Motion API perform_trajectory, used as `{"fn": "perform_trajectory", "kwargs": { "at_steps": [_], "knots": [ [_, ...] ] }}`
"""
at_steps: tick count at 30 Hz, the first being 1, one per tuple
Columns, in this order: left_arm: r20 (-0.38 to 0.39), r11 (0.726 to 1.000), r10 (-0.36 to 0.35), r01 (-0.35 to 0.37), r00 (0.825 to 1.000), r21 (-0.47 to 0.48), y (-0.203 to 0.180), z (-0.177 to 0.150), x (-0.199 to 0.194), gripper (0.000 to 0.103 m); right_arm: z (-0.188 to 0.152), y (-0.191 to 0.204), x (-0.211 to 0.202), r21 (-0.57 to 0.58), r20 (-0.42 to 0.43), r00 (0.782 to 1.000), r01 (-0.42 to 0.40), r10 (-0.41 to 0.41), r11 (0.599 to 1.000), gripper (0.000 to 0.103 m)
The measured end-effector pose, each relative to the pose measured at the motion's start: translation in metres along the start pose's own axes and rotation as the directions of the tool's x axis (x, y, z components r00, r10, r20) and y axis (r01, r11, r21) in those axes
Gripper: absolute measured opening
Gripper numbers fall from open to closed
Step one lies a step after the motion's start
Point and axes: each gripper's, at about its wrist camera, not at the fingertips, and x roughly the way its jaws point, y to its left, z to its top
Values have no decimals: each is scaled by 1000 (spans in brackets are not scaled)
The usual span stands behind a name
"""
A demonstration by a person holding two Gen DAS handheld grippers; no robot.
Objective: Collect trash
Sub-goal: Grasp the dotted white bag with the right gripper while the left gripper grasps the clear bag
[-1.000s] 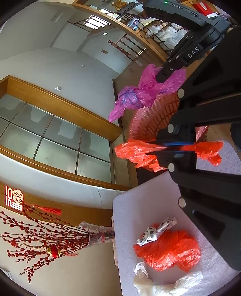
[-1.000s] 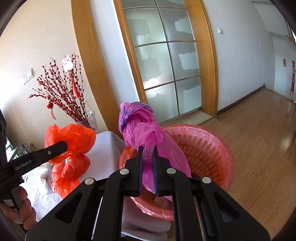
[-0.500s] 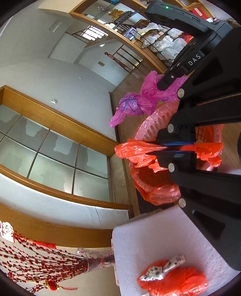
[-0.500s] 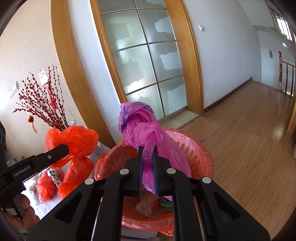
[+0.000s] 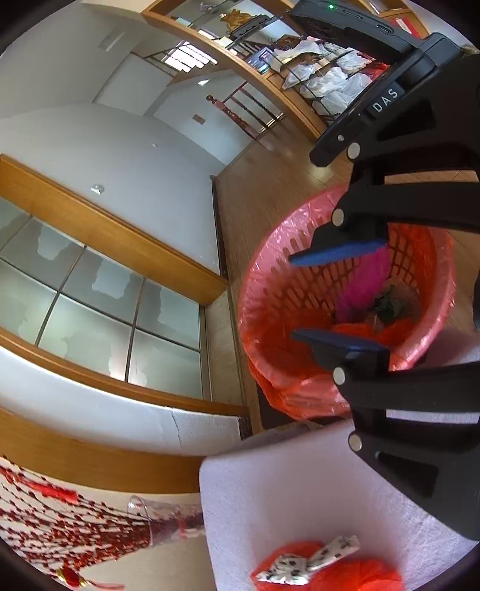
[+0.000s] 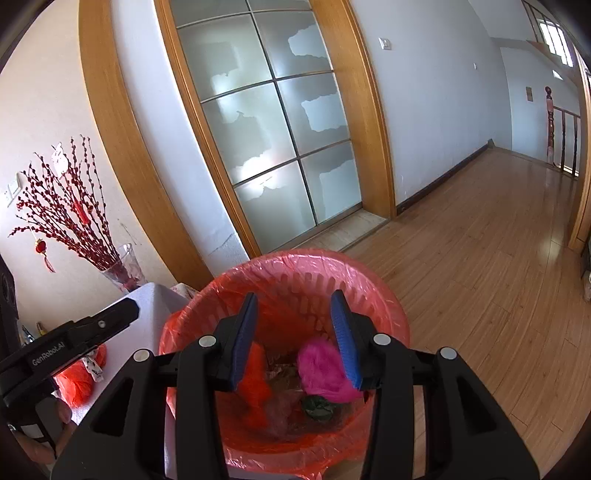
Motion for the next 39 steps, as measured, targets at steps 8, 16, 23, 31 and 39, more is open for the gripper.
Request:
{"fn": "perform_trajectory", "kwargs": {
  "at_steps": [8,16,23,31,39],
  "knots": [
    [33,978,209,-209,977,3,30,-19,-35,54,-11,22,-3,-99,1,1000,9,-9,995,42],
    [105,930,364,-367,925,11,65,-31,-88,57,-22,66,-4,-175,-27,998,-57,53,983,48],
    [164,856,512,-516,843,-25,106,-43,-140,59,-33,123,3,-246,-99,981,-188,169,951,48],
    [144,775,631,-611,762,-162,173,-54,-197,59,-52,209,23,-303,-228,924,-368,308,879,46],
    [112,733,672,-636,732,-244,218,-65,-231,59,-70,276,60,-335,-338,883,-437,327,835,40]
  ]
}}
